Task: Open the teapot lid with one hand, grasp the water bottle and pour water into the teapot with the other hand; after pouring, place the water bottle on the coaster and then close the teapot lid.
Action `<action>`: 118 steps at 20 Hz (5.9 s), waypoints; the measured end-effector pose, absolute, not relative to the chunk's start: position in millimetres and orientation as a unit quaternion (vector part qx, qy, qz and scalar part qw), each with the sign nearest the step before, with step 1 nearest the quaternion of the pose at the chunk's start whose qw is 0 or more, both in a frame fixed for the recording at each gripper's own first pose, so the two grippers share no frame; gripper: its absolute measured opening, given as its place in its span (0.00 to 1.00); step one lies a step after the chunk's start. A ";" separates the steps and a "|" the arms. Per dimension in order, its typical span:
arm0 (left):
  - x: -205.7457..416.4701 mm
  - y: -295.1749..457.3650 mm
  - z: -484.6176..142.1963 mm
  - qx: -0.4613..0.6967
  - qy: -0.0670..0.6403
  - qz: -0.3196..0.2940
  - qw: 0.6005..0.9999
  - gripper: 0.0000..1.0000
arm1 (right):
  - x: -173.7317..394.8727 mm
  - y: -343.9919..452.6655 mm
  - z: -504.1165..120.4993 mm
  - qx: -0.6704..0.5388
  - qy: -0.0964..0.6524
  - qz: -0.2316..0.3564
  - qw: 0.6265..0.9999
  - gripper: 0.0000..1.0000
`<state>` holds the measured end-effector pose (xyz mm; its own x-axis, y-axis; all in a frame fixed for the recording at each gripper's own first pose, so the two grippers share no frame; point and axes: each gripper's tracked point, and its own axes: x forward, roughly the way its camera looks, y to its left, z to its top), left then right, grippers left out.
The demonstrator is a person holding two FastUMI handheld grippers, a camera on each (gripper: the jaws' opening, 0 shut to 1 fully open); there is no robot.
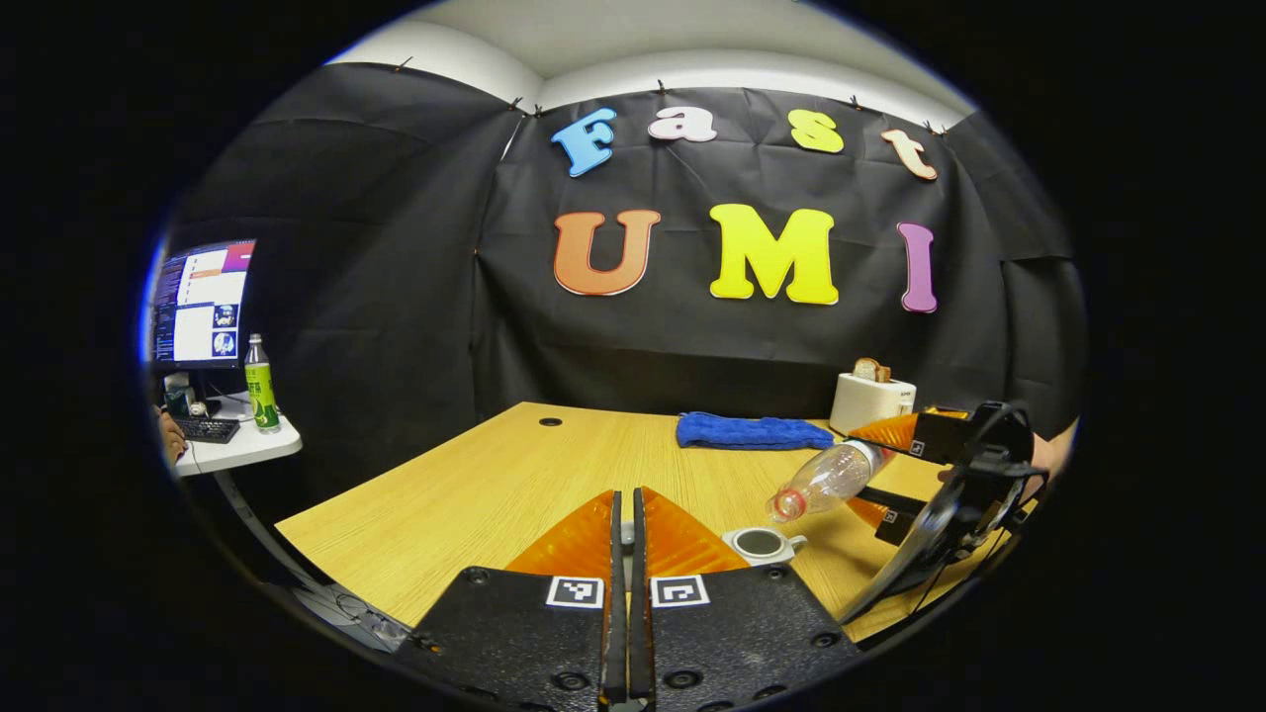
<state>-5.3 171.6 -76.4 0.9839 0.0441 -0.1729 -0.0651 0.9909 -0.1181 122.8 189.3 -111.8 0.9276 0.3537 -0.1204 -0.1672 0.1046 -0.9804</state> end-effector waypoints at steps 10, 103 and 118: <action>-2.9 146.3 -72.7 -0.055 0.080 0.007 0.995 0.04 | 115.4 165.1 -70.9 -0.201 0.079 0.221 0.951 0.72; 7.8 13.4 21.5 -0.023 -0.005 0.019 1.000 0.95 | 39.7 -17.2 -15.7 0.027 -0.002 0.040 0.999 0.94; -7.0 -8.6 30.4 -0.019 -0.008 -0.036 0.999 0.97 | 5.0 -13.9 15.4 -0.019 -0.018 0.008 1.000 0.94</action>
